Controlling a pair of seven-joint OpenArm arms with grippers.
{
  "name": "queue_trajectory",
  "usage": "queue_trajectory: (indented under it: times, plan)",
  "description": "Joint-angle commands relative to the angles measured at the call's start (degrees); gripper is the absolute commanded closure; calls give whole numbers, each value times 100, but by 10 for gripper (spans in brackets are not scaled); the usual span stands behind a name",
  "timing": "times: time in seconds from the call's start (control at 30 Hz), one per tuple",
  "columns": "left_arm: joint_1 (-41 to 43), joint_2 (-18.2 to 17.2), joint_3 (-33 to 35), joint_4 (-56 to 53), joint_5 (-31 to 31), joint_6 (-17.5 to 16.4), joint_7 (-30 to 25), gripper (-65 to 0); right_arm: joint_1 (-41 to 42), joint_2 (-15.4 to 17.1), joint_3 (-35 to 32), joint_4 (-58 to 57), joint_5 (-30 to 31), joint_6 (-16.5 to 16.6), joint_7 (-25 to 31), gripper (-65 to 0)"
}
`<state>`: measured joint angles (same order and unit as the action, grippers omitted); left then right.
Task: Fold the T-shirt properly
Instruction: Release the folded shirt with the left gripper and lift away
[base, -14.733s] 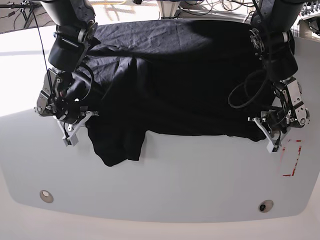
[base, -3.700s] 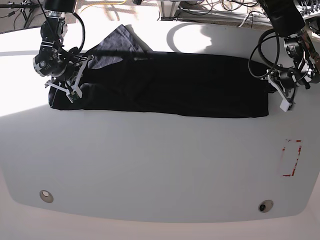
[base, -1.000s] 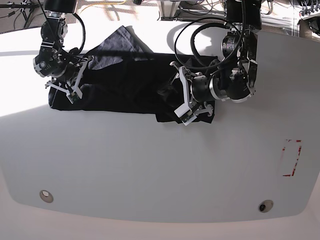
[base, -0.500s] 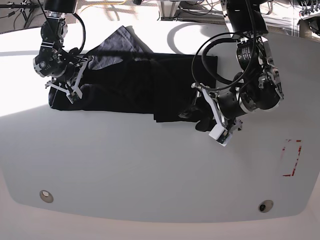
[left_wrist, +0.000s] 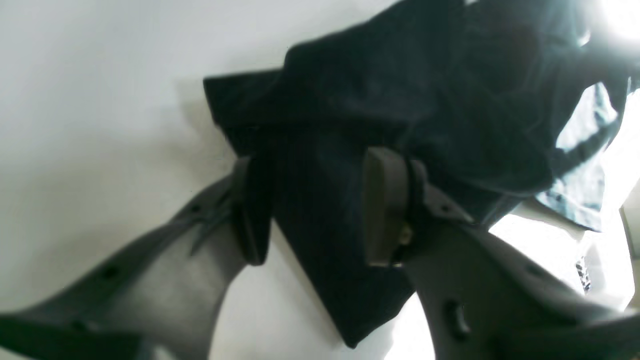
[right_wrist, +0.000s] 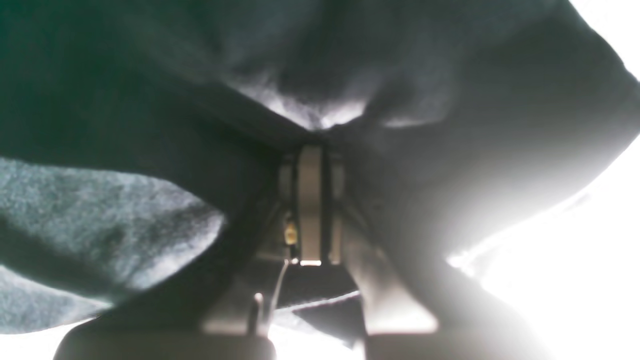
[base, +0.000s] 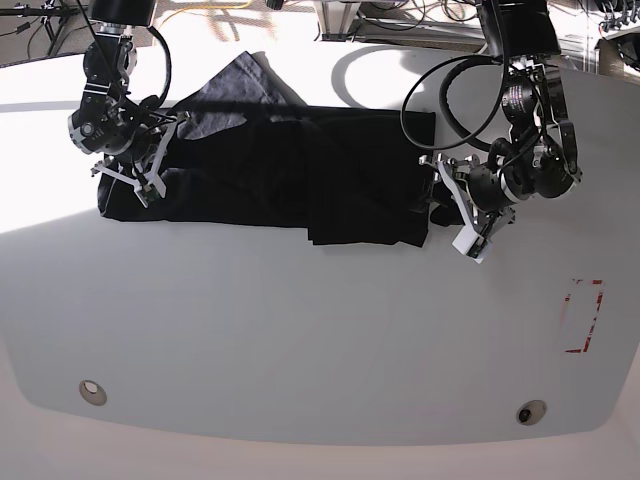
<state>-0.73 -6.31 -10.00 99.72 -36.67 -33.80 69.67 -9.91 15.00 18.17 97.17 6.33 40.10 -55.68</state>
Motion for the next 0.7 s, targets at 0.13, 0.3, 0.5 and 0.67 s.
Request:
queue_trajectory:
  times: [0.13, 0.3, 0.5, 0.67]
  plan:
    - [-28, -42, 160, 116, 163, -35, -483, -144, 11, -116, 42, 697, 93, -10, -36, -17]
    - [183, -130, 143, 423, 409, -35, -554, -129, 134, -213, 24, 1347, 93, -10, -564, -17]
    - [482, -385, 134, 845, 462, -35, -545, -131, 354, -485, 24, 1831, 93, -10, -1293, -17]
    - [579, -429, 116, 924, 471, -35, -545, -132, 380, -538, 16, 1840, 93, -10, -1513, -19]
